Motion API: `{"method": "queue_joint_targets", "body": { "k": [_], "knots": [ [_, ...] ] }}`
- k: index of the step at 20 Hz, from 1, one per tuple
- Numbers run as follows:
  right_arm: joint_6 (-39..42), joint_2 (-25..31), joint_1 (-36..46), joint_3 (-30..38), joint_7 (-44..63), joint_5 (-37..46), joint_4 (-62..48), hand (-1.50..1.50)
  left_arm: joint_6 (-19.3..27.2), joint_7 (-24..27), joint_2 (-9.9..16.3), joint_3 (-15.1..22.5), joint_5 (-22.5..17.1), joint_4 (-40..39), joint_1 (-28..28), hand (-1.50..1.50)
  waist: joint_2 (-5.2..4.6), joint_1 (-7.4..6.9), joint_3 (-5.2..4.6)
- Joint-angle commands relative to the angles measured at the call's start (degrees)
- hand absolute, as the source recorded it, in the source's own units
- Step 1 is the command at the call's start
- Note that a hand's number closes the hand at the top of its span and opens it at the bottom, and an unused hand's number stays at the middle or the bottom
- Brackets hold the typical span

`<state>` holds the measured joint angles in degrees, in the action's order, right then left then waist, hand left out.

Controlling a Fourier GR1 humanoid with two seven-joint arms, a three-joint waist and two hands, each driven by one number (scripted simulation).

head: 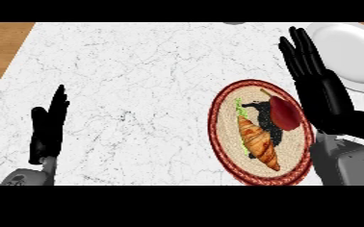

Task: Pick the croissant from the placemat and place it in the plate

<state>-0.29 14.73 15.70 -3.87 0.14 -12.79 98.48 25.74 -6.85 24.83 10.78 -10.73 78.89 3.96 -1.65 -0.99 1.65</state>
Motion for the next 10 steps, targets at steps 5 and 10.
{"method": "queue_joint_targets", "body": {
  "k": [5,10],
  "knots": [
    [13.74,12.19,15.27,-4.35,3.92,3.96,-0.12,1.50,-5.79,-2.37,-6.32,5.03,-3.91,-0.05,-0.95,0.00,1.37,-0.67,-1.89],
    [3.78,16.28,13.95,-3.27,-6.78,24.36,-7.37,-1.50,-11.80,-0.32,-8.98,6.92,-7.43,0.47,-2.11,0.00,1.00,-0.21,-1.66]
  ]
}}
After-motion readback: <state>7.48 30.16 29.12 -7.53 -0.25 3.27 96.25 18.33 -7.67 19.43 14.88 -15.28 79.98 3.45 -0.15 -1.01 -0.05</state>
